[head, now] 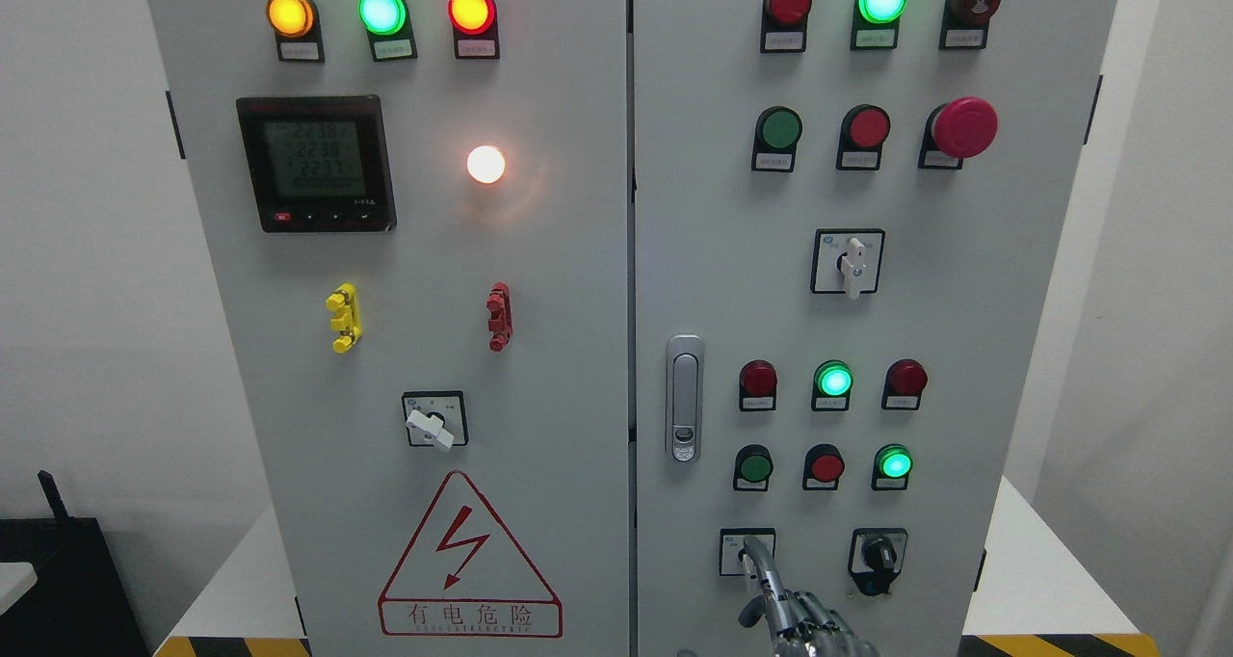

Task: Release door handle
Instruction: 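Raise the right hand up toward the silver door latch handle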

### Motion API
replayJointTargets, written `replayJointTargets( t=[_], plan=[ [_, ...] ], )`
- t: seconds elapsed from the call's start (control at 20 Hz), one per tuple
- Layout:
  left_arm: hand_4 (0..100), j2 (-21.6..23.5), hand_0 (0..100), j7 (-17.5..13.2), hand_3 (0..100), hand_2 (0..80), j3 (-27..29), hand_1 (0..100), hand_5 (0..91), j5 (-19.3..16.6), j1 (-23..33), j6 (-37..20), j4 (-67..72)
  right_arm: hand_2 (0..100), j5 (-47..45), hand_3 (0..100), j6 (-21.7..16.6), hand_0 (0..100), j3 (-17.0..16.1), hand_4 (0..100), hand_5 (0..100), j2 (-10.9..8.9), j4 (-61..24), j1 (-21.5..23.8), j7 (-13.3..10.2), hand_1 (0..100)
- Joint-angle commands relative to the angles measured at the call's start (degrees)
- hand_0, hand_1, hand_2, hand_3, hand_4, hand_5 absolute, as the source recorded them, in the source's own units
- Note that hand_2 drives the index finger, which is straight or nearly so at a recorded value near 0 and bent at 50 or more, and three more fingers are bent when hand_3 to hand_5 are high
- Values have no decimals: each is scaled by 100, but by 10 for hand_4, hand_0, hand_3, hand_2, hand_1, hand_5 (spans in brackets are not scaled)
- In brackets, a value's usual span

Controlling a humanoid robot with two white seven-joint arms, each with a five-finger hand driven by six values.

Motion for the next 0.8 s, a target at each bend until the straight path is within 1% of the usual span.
replayJointTargets(
  t=[0.0, 0.15, 0.2, 0.25, 0.3, 0.55, 0.6, 0.7, 0.75],
  plan=[
    [0, 0, 120, -4, 0, 0, 62, 389, 0, 0, 0, 5, 97, 0, 539, 1000, 80, 294, 411, 1000, 1000, 20, 381, -474, 37, 332],
    [0, 0, 120, -4, 0, 0, 62, 389, 0, 0, 0, 5, 97, 0, 706, 1000, 88, 292, 517, 1000, 1000, 20, 408, -509, 55, 331],
    [0, 0, 120, -4, 0, 0, 62, 389, 0, 0, 0, 5, 97, 0, 802, 1000, 97, 292, 526, 1000, 1000, 20, 452, -527, 133, 330],
    [0, 0, 120, -4, 0, 0, 62, 389, 0, 0, 0, 5, 97, 0, 899, 1000, 149, 290, 526, 1000, 1000, 38, 487, -571, 195, 329],
    [0, 0, 120, -4, 0, 0, 62, 389, 0, 0, 0, -4, 97, 0, 1022, 1000, 280, 289, 526, 1000, 1000, 55, 565, -649, 230, 329],
    [0, 0, 120, -4, 0, 0, 62, 389, 0, 0, 0, -4, 97, 0, 1180, 1000, 615, 285, 517, 1000, 1000, 64, 882, -1071, 257, 320],
    [0, 0, 120, -4, 0, 0, 62, 389, 0, 0, 0, 5, 97, 0, 1207, 1000, 703, 285, 508, 1000, 1000, 64, 961, -1150, 309, 319],
    [0, 0, 120, -4, 0, 0, 62, 389, 0, 0, 0, 5, 97, 0, 1225, 1000, 948, 285, 508, 1000, 1000, 64, 1032, -1204, 520, 316],
    [0, 0, 120, -4, 0, 0, 62, 389, 0, 0, 0, -4, 97, 0, 1225, 1000, 1019, 286, 508, 1000, 1000, 56, 1032, -1204, 547, 314]
  ],
)
